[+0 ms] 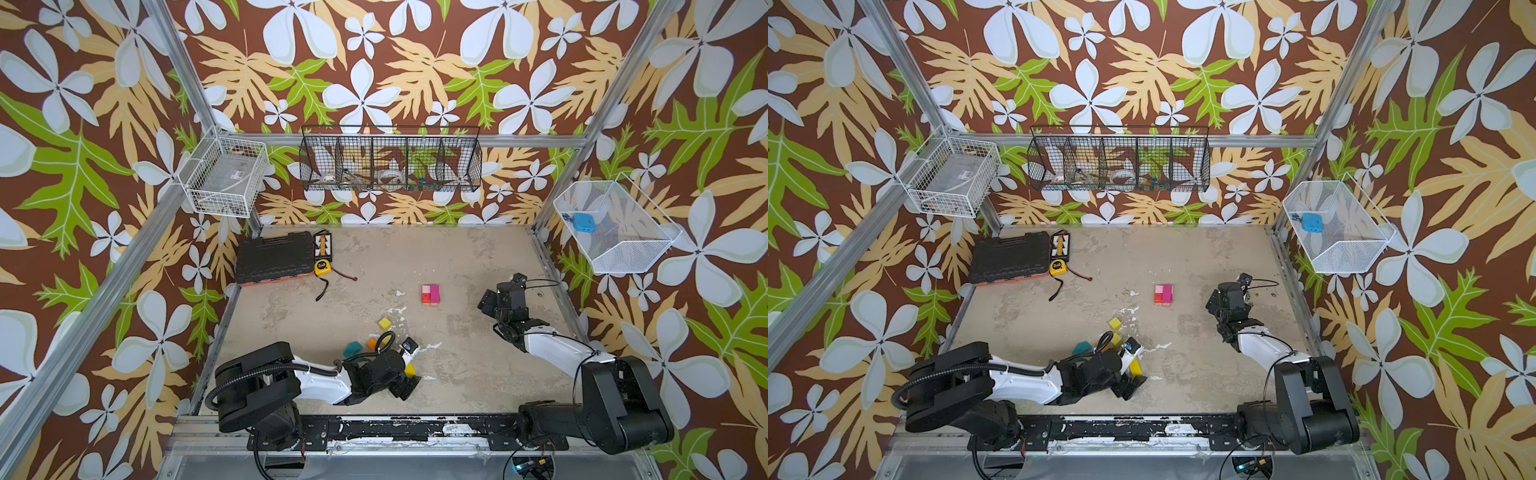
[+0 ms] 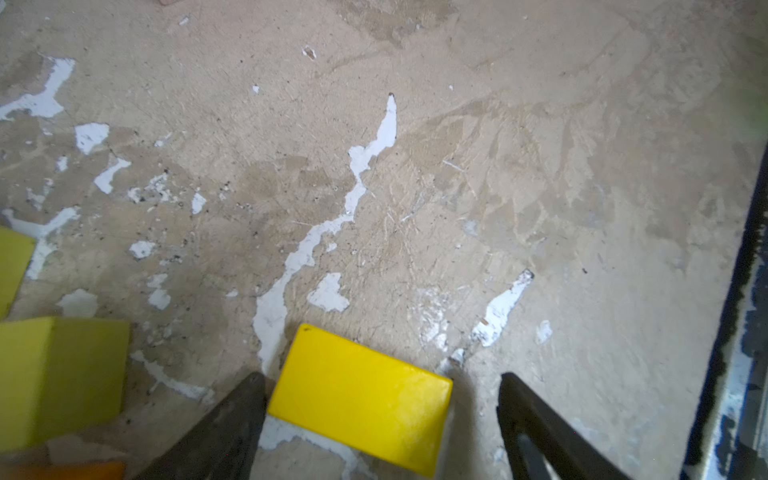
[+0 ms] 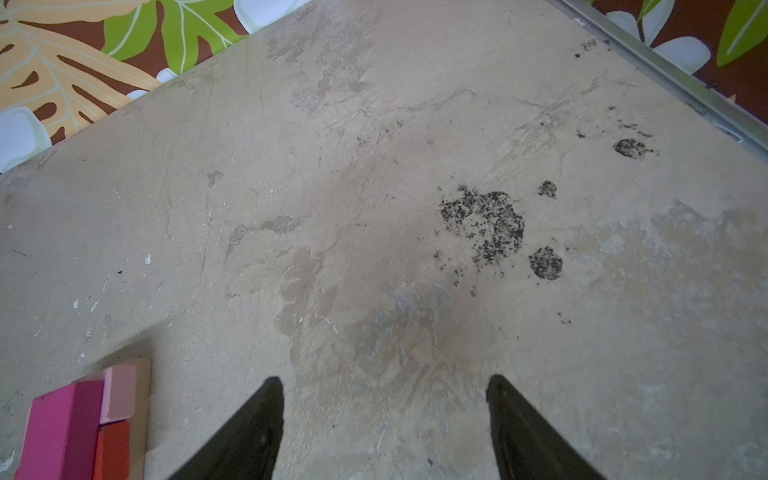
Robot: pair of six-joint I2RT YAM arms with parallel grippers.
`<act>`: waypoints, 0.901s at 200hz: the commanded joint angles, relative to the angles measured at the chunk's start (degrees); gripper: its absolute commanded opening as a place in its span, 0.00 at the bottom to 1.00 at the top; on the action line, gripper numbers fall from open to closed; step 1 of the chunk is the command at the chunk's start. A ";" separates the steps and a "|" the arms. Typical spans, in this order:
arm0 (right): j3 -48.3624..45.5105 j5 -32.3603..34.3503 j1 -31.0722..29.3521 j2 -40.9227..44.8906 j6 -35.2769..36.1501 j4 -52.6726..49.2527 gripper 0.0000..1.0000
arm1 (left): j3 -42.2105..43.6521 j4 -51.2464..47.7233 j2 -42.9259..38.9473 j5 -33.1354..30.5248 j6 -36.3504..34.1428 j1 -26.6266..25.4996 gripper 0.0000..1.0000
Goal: Build the wood block tower
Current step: 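Lower the left gripper around the flat yellow block and close on it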
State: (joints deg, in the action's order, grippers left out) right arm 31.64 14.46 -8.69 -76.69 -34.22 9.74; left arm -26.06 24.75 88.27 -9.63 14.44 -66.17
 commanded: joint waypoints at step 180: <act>1.50 0.22 -0.27 -1.58 0.62 -0.98 0.76 | 1.24 5.57 2.95 1.72 -2.46 -1.34 0.73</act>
State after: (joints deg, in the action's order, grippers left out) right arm 32.71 14.33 -8.80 -78.06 -34.02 8.88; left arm -24.56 31.44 90.59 -8.12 11.75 -67.24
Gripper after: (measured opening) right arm 0.764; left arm 0.727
